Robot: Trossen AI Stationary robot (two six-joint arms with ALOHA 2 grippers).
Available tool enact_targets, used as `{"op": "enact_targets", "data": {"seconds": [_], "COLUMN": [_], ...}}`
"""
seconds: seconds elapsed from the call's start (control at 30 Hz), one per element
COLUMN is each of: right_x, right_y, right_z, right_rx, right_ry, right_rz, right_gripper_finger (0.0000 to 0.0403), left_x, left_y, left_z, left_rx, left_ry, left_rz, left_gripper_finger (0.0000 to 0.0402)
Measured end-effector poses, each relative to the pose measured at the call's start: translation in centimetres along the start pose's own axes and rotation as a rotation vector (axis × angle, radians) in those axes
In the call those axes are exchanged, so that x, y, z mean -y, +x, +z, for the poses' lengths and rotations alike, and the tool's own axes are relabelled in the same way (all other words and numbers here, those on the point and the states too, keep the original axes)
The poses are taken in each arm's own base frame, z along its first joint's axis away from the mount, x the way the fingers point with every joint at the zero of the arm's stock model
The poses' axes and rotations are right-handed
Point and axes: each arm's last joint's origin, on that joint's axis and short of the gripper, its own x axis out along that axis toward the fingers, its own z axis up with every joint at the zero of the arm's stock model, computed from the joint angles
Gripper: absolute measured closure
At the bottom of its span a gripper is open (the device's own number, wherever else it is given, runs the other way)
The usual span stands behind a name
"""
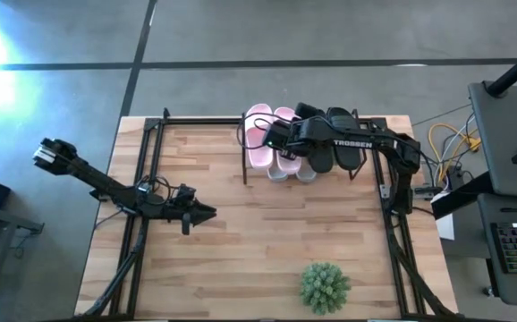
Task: Pick and place slides into the shelf
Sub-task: Put the pink slides on the shelf, then return to Home Position
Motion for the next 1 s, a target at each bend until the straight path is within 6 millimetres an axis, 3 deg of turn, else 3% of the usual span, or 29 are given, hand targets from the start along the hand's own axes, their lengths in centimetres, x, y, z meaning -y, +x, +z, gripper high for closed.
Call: {"op": "enact_targets", "data": {"seconds": [0.23,0.43,0.7,1.0], "right_x": [0.1,0.9,2.0,2.5], "right_y": [-0.8,-2.3,-6.6,-13.0], "right_z": [-0.3,-0.5,-2.1,-4.8], "right_rx": [-0.007,0.029,0.102,0.133], "right_ry": [0.002,0.019,0.075,0.443], "right_rz": [0.013,0.019,0.055,0.539], "right_gripper_finger": [0.0287,0.027,0.0274,0.0286], "left_x": [0.0,0.0,0.0,0.0], "left_y": [0.0,0.0,0.0,0.0], "left_z": [0.0,0.0,0.0,0.0], "left_rx": [0.0,0.0,0.001,0.002], "left_ry": [0.0,0.0,-0.001,-0.003], "left_rz": [0.0,0.0,0.001,-0.001], "left_gripper_finger": [0.0293,0.0293,0.0293,0.0293]}}
